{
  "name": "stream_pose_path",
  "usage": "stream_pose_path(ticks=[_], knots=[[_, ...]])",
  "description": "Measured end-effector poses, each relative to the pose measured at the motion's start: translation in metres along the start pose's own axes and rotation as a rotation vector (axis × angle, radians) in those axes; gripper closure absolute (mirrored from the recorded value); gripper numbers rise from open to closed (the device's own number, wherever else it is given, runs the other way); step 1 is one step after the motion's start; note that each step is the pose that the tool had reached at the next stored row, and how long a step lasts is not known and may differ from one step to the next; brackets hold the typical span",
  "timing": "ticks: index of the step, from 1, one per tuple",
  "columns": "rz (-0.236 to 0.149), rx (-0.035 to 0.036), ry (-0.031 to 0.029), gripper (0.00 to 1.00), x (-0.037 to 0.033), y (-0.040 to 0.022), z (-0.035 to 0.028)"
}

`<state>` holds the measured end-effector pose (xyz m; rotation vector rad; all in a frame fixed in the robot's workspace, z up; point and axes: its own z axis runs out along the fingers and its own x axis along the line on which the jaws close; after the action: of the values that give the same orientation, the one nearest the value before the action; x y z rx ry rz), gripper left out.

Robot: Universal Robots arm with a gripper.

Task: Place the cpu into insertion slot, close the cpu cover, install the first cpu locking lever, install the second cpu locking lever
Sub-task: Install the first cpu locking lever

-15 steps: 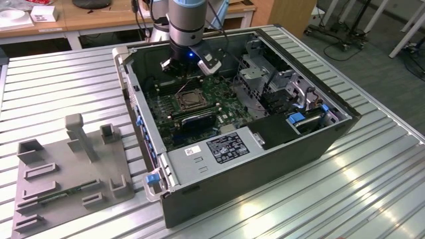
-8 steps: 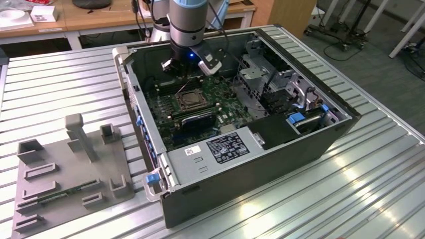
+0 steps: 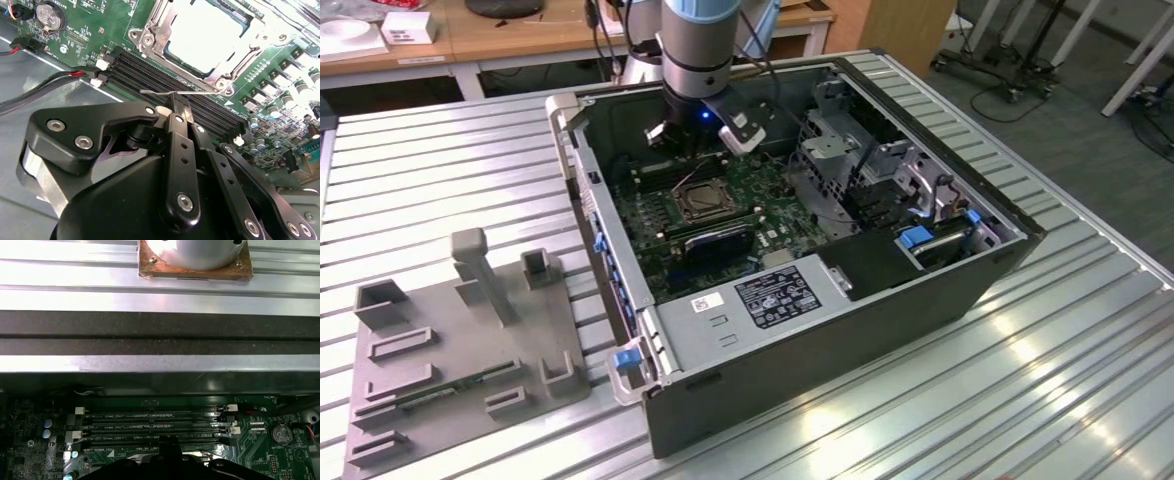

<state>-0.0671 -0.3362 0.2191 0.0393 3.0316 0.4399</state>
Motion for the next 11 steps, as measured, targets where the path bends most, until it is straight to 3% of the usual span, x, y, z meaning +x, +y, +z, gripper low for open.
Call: stream_pose_path(ticks=[11], knots=[[0.0,-0.0001,0.0,0.89,-0.0002,-0.0005,0.0019]])
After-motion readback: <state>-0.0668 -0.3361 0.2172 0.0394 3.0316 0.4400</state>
